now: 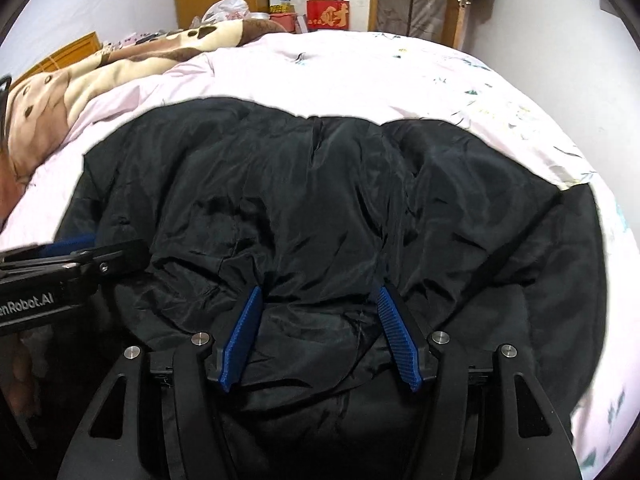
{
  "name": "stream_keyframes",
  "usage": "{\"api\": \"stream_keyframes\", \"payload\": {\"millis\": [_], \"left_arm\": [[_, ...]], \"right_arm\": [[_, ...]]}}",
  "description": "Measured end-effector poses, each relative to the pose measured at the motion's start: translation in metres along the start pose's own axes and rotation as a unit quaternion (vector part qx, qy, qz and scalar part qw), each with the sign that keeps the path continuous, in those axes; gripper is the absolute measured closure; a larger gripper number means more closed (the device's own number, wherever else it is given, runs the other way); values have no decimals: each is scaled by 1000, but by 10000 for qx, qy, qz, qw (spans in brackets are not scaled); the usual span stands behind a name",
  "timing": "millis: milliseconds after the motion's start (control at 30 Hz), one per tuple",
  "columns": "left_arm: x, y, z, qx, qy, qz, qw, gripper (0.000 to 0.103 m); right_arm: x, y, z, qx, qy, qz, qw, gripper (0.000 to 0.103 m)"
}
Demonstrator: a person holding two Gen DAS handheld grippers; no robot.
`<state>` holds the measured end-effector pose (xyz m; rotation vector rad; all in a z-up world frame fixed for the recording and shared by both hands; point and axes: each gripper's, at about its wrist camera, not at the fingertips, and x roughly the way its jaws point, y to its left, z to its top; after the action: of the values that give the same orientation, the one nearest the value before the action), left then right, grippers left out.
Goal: Fold large clothes
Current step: 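Open both grippers and withdraw them from the folded black jacket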
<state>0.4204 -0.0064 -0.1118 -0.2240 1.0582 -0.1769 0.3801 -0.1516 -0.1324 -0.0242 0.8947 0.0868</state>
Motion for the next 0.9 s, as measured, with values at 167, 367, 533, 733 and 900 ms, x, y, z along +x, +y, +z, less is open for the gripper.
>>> {"api": "stream_keyframes", "payload": {"millis": [167, 367, 533, 733, 900], "left_arm": [[-59, -2, -14, 111, -283, 6, 9995, 27], [-132, -9, -42, 270, -577, 31, 9980, 27], [-190, -4, -65, 225, -731, -36, 9971, 27], [-247, 13, -101, 248, -915, 44, 9955, 23], [-284, 35, -138, 337, -1019, 228, 9940, 22]], "right_arm": [[-61, -7, -6, 184, -459, -27, 9988, 42], [-142, -1, -22, 108, -842, -91, 9963, 41], [-195, 7, -41, 136, -995, -41, 9949, 40], [-241, 5, -75, 481, -1130, 47, 9924, 38], [-271, -5, -104, 662, -1167, -64, 9909, 35]]}}
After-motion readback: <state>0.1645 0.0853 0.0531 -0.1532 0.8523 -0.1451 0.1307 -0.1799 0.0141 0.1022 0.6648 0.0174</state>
